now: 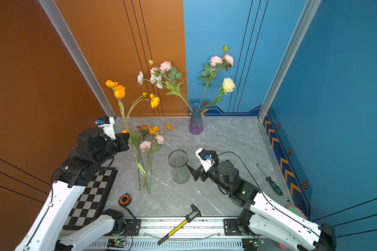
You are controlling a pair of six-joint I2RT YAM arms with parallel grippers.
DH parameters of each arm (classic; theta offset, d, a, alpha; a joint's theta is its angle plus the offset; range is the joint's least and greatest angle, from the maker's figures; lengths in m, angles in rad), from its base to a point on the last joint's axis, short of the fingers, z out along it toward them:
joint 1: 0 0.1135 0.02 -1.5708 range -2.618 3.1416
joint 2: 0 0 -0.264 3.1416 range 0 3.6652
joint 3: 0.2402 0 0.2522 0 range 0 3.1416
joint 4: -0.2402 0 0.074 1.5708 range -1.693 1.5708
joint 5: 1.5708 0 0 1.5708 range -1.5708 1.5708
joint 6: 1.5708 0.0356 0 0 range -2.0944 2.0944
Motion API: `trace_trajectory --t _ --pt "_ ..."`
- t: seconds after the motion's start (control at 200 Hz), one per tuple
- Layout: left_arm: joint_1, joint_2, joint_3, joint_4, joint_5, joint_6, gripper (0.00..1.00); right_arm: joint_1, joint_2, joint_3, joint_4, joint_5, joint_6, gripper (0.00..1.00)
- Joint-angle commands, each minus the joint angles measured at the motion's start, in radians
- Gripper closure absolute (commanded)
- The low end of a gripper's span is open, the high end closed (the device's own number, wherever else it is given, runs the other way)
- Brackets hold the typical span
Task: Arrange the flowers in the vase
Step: 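Lift the orange flowers upright with the left gripper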
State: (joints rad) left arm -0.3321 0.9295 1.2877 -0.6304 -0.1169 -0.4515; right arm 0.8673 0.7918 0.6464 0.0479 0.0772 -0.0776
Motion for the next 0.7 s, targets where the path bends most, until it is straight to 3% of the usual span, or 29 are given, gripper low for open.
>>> trace_trajectory --t 0.0,0.14,0.365,0.491,0.696 --pt "-0.078 -0.016 0.037 0.075 -0.153 -0.059 1.0 -0.005 -0.006 0.003 0.013 -0.017 0.012 0.0" --pt "-0.242 -0.01 0.049 0.212 -0.294 -0.026 1.0 -0.005 -0.011 -0.007 0.026 -0.016 0.012 0.0" --pt "-0.491 0.084 0.122 0.413 -0.485 0.205 1.0 -0.007 -0.015 -0.007 0.021 -0.02 0.011 0.0" --pt "-0.548 0.108 0.099 0.578 -0.515 0.294 1.0 -0.007 -0.032 -0.017 0.033 -0.019 0.009 0.0" --pt "-0.562 0.123 0.043 0.692 -0.483 0.307 1.0 -0.007 -0.031 -0.02 0.035 -0.019 0.006 0.0"
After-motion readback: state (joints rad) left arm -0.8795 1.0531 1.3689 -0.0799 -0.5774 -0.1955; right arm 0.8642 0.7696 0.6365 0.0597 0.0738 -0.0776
